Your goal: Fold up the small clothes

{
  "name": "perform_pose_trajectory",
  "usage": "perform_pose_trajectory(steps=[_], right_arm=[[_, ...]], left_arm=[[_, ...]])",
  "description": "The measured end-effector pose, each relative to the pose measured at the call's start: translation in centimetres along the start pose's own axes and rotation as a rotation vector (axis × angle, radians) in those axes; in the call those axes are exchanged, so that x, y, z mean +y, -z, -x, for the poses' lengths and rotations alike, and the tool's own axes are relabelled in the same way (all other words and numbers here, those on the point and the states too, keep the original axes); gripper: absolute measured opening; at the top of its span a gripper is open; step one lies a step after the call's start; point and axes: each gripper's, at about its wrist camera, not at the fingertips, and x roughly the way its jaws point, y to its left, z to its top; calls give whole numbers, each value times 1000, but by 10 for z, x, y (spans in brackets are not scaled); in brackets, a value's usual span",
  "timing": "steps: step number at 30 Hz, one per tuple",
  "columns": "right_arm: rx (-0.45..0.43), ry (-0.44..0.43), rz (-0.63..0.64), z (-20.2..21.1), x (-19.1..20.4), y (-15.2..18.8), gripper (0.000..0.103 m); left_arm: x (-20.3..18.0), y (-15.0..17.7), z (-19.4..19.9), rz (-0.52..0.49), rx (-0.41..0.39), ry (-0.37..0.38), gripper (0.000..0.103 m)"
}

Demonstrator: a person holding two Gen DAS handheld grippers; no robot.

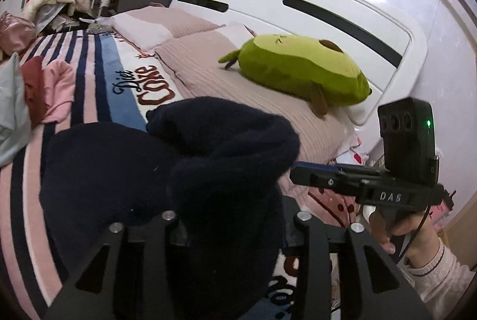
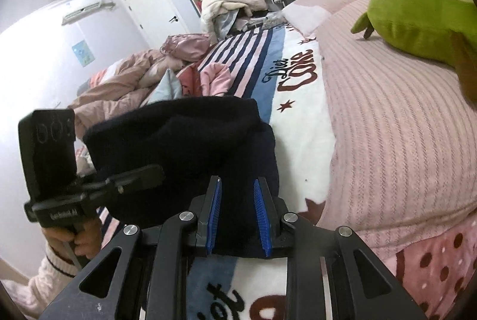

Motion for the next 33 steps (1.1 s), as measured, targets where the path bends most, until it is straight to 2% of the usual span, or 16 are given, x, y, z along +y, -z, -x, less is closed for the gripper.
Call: perform_pose_trajectory(steps=[3,4,6,8,10,11,12,15,17,19,21,25,29,33], right_arm=[[-14,-13,-8,5,-2,-2,24],[-21,-19,-11,7,-1,-4,26],[-38,-42,-8,10,3,-9,30],[-49,-72,2,11,10,-16,36],[-37,-138,8,9,19,-24,50],[-5,-196,13,4,25,-30,60],[17,-225,19,-2,30,-35,62],[79,-252,29,-19,40,-44,62],[183,-287,22,-41,44,-47,62],[223,-250,44,-53,48,-43,58],[250,-219,70,-63,51,-39,40],[276,-195,90,-73,50,-29,40],[311,-144,97,-80,43,-16,40],[325,-134,65,-81,31,-3,40]], left_arm=[[-7,0,2,-14,18,77,73],[-9,-1,4,-17,20,92,78],[-12,-1,6,-17,30,110,81],[-13,1,8,-20,38,160,86],[-14,4,11,-33,39,174,86],[-16,6,13,-46,41,170,86],[-17,8,14,-56,43,170,86],[-20,9,15,-74,48,170,86],[-22,9,15,-86,51,156,86],[-23,10,16,-94,51,153,87],[-22,11,21,-103,57,150,87],[-10,14,50,-90,44,162,87],[23,17,94,2,-32,155,87],[62,20,115,110,-68,61,87]])
